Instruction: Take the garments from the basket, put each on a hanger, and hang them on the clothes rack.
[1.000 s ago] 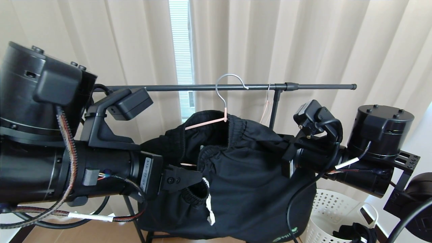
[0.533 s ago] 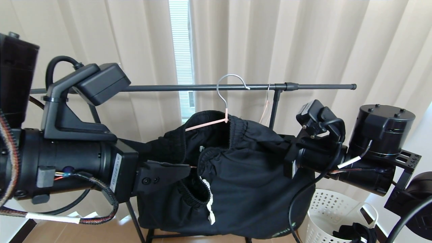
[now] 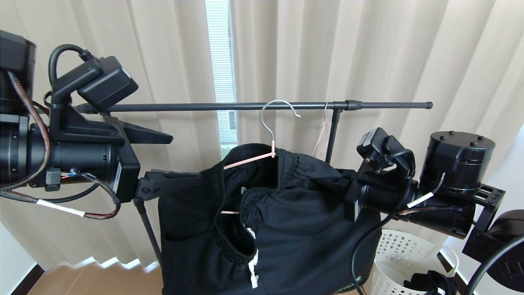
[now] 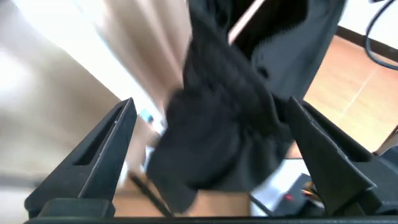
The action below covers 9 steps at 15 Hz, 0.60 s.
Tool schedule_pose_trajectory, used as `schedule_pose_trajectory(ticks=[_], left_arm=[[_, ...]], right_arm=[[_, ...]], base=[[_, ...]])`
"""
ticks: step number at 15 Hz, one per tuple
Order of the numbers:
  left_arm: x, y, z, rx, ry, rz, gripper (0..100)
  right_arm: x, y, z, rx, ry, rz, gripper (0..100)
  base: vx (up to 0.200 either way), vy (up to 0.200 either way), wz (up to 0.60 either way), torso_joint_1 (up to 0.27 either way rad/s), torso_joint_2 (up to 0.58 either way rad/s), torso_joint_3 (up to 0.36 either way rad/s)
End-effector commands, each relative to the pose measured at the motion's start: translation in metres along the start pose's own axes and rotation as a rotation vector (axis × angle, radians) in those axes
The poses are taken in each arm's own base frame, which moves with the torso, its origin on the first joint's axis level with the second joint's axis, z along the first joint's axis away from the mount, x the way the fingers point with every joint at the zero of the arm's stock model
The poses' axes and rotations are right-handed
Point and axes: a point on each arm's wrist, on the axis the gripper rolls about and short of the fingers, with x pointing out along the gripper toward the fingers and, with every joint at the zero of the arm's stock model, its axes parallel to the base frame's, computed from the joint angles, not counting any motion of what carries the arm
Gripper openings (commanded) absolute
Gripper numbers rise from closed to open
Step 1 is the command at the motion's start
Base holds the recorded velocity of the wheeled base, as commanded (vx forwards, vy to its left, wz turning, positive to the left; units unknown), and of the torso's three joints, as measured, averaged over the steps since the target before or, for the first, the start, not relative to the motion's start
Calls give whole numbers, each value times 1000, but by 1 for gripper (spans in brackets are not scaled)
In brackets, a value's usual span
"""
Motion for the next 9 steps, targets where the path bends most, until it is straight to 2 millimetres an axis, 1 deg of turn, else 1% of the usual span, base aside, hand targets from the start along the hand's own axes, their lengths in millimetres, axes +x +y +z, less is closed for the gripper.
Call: schedule_pose_trajectory(ticks=[1,2,3,4,5,6,8,9], left_arm=[[15,17,-14,-5,36,-15,100],[16,19,-16,14,1,-91,100],[19,20,-19,19,-11,-130,100],[25,23,-23,28,1,-144,100],[37,27,-30,58,24,-161,100],[41,28,-32,59,31,-167,100],[55,31,-38,53,45,-184,100],[57,31,-38,54,47,-186,100]], right_arm=[[0,0,-1,1,3,0,0],[0,0,0,0,1,0,0],[1,0,-1,1,4,1,0],[1,0,-1,1,4,1,0],[1,0,-1,1,4,1,0],[1,0,-1,1,4,1,0],[-3,2,-1,0,2,2,0],[-3,2,-1,0,1,1,0]], base=[[0,0,0,0,0,0],[0,0,0,0,0,0],[0,0,0,0,0,0],[0,0,0,0,0,0],[0,0,0,0,0,0],[0,0,0,0,0,0],[0,0,0,0,0,0],[0,0,0,0,0,0]])
